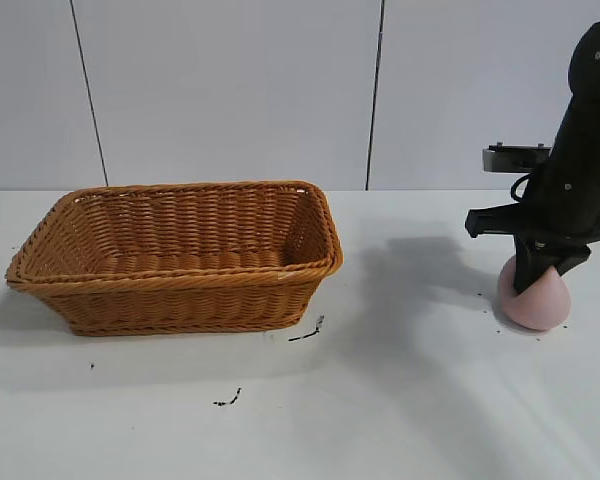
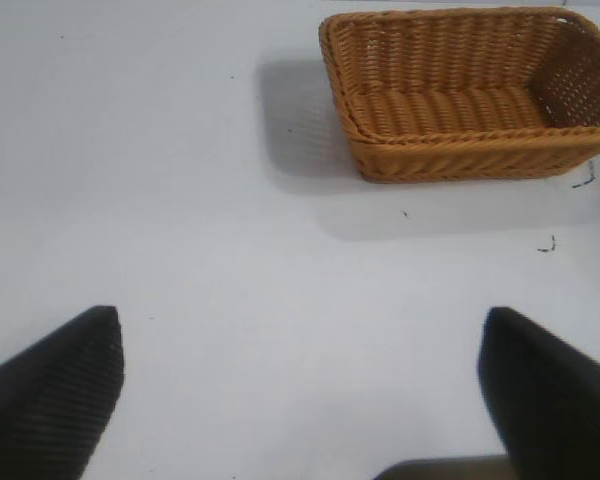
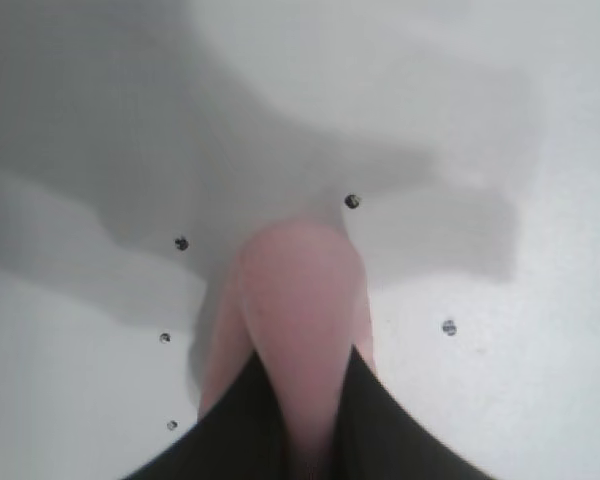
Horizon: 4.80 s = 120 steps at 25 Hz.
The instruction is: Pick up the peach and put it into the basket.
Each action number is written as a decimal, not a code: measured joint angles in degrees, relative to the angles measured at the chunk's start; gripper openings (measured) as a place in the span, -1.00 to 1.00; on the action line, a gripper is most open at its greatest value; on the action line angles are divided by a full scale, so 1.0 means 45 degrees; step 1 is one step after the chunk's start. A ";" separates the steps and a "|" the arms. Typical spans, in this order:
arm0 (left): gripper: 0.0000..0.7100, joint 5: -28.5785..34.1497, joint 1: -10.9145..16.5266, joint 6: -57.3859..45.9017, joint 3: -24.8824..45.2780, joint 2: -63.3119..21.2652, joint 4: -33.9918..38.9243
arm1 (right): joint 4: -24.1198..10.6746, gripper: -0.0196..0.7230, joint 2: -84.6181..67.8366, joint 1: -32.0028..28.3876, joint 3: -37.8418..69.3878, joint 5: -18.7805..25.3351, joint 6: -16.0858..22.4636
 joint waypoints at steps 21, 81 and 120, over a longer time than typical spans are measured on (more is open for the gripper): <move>0.95 0.0000 0.0000 0.0000 0.0000 0.0000 0.0000 | 0.0038 -0.89 -0.0666 0.3102 -0.7354 0.3845 0.0000; 0.95 0.0000 0.0000 0.0000 0.0000 0.0000 0.0000 | -0.0376 0.92 0.1157 0.3380 -0.7863 0.1934 0.0286; 0.95 0.0000 0.0000 0.0000 0.0000 0.0000 0.0000 | -0.0280 0.92 -0.6965 0.0003 0.0200 0.5056 0.0662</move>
